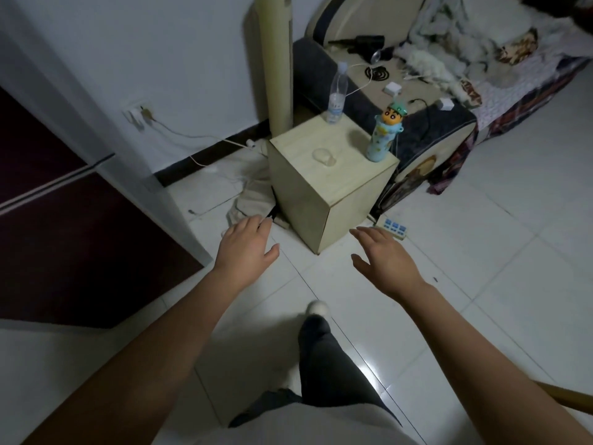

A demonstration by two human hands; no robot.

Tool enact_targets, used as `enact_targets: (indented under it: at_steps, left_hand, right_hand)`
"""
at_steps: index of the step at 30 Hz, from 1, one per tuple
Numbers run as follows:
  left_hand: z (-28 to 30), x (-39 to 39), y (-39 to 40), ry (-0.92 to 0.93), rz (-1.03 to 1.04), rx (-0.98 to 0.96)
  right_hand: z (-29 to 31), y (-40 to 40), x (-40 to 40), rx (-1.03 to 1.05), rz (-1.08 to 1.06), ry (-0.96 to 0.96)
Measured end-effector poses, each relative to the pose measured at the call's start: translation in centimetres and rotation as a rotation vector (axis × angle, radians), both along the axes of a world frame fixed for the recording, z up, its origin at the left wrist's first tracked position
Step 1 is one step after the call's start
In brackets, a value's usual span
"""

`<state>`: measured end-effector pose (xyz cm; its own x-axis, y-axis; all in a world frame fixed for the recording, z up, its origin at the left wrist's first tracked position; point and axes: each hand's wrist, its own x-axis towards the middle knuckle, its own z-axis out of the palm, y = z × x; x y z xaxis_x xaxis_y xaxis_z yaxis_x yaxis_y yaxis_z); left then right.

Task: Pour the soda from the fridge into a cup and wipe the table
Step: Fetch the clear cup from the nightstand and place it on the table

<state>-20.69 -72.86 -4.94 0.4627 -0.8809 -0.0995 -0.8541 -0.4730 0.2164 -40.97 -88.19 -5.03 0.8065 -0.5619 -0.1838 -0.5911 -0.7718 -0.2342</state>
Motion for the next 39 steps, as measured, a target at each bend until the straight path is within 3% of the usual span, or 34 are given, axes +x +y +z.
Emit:
enact_targets:
  at_steps: [18, 39]
  left_hand:
    - [-1.8, 13.3, -26.4, -0.005, -0.065, 0.078]
    - [-6.8, 20.5, -37.7, 0.166, -0.121, 0.193]
  right_hand:
    - [-2.9, -24.1, 13.1, 0.098, -0.044, 0.011]
    - [-8.1, -33.2, 18.6, 0.413, -0.317, -0.111]
